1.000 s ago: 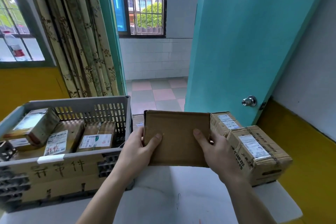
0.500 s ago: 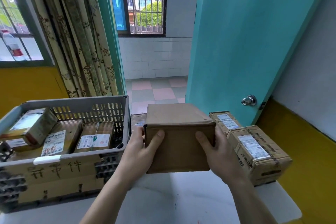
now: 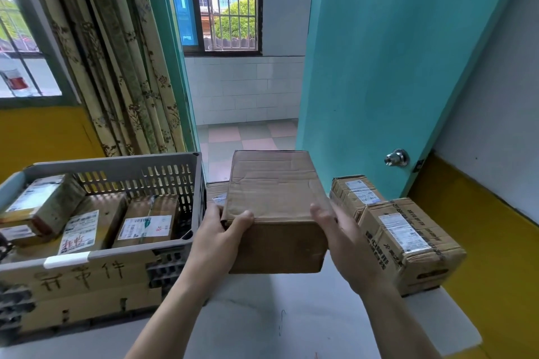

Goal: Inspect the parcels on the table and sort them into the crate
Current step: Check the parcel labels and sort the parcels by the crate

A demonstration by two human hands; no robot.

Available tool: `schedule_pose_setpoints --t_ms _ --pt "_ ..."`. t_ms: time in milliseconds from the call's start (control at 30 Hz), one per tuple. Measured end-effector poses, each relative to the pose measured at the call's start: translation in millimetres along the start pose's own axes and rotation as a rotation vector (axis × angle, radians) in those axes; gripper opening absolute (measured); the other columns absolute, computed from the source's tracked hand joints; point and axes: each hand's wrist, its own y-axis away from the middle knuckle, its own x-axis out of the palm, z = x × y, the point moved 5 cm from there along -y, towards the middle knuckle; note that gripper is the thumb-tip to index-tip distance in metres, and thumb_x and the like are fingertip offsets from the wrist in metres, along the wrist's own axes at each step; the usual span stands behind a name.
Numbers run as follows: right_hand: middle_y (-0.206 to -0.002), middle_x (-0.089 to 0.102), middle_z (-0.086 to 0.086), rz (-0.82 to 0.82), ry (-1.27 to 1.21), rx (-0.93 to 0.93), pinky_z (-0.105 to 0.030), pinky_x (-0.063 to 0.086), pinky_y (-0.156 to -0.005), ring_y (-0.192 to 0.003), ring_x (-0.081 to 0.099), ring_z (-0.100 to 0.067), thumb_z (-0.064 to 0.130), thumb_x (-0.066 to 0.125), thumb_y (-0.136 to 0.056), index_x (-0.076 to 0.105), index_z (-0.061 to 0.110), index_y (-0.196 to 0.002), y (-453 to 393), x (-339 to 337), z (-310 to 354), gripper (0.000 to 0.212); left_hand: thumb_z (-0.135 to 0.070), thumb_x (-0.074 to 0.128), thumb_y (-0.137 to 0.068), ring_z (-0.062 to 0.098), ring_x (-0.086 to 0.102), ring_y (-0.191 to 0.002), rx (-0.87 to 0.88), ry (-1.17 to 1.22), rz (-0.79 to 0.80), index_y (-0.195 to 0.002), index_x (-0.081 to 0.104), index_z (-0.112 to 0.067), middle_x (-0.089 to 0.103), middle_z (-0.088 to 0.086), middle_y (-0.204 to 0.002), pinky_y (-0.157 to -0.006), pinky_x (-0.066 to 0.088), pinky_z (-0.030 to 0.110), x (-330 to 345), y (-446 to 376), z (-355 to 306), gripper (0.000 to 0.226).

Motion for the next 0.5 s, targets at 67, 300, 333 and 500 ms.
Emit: schedule_pose_setpoints --t_ms 67,300,333,500 --pt "-0.111 0.071 0.019 -0.090 0.047 0.035 -0.011 0.047 -0.081 -0.108 0.064 0.001 0.053 0.049 -0.101 0.063 0.036 -0.123 -3 -2 -5 0.031 -0.038 0.073 -0.091 0.016 0.070 -0.098 0.000 -0.006 0.032 -0.107 0.060 -0.022 0.073 -0.001 -0.103 -0.086 0.056 0.039 3 1 0 0.026" --pt "-0.101 0.077 0.017 -0.174 0.007 0.042 -0.036 0.056 -0.094 -0.098 0.070 -0.003 0.021 0.059 -0.100 0.070 0.028 -0.111 -4 0 -15 0.017 -0.032 0.068 -0.097 0.005 0.069 -0.105 0.087 -0.038 0.060 -0.105 0.070 -0.040 0.073 -0.016 -0.110 -0.098 0.056 0.043 0 -7 -9 0.012" --pt "-0.100 0.077 0.017 -0.175 0.014 0.041 -0.036 0.057 -0.094 -0.098 0.071 -0.003 0.020 0.060 -0.099 0.070 0.029 -0.111 -4 1 -14 0.018 -0.030 0.068 -0.098 0.007 0.069 -0.105 0.091 -0.058 0.034 -0.105 0.071 -0.039 0.072 -0.013 -0.110 -0.099 0.056 0.044 -1 -9 -7 0.012" --pt "-0.105 0.072 0.012 -0.208 0.064 0.069 -0.034 0.059 -0.087 -0.098 0.068 -0.008 0.034 0.062 -0.098 0.066 0.038 -0.100 -14 -6 -10 0.007 -0.022 0.069 -0.098 0.013 0.070 -0.107 0.069 -0.018 0.011 -0.116 0.071 -0.030 0.072 -0.007 -0.116 -0.097 0.057 0.042 1 -11 4 0.020"
